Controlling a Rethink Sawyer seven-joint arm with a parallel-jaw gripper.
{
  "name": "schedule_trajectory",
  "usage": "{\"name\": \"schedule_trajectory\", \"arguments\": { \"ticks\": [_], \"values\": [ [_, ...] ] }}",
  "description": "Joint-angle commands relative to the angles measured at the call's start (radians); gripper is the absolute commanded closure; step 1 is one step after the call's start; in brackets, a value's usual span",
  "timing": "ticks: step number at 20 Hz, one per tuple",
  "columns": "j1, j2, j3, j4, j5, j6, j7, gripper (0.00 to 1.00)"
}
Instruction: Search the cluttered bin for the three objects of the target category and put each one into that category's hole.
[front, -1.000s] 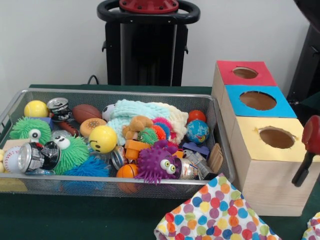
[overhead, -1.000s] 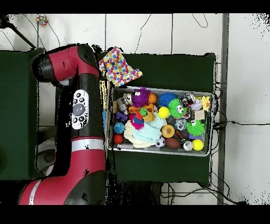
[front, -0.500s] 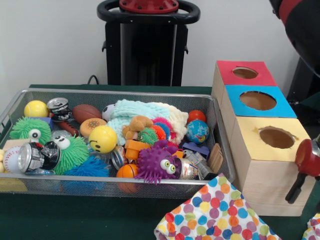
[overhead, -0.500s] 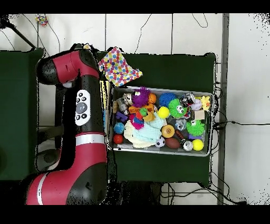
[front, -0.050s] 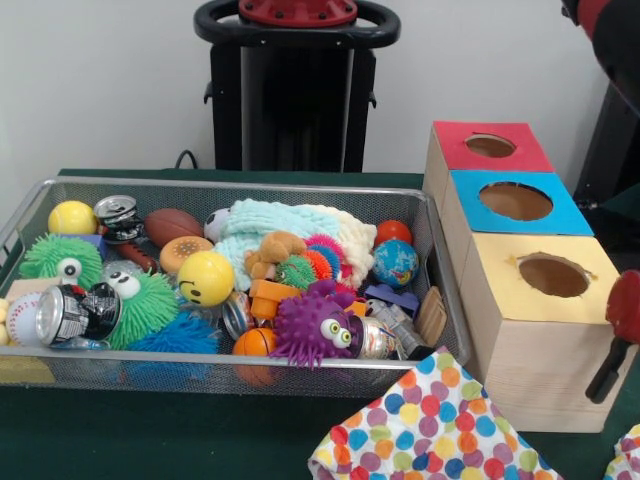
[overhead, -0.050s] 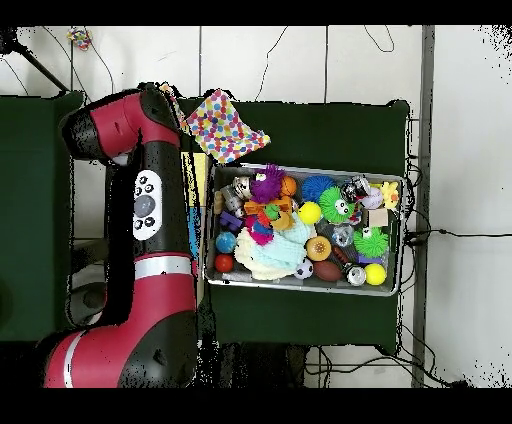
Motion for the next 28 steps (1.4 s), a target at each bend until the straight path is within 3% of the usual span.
{"name": "schedule_trajectory", "arguments": {
  "ticks": [1, 8, 14, 21, 28],
  "values": [
    [0.003, -0.035, -0.035, 0.060, -0.074, 0.104, -0.058, 0.00],
    [0.013, -0.052, -0.026, 0.060, -0.033, 0.133, -0.059, 0.00],
    [0.006, -0.035, 0.030, 0.039, 0.021, 0.146, -0.052, 0.00],
    [0.010, 0.026, -0.006, -0.079, 0.032, 0.204, 0.022, 0.00],
    [-0.016, 0.087, -0.025, -0.201, 0.052, 0.265, 0.018, 0.00]
  ]
}}
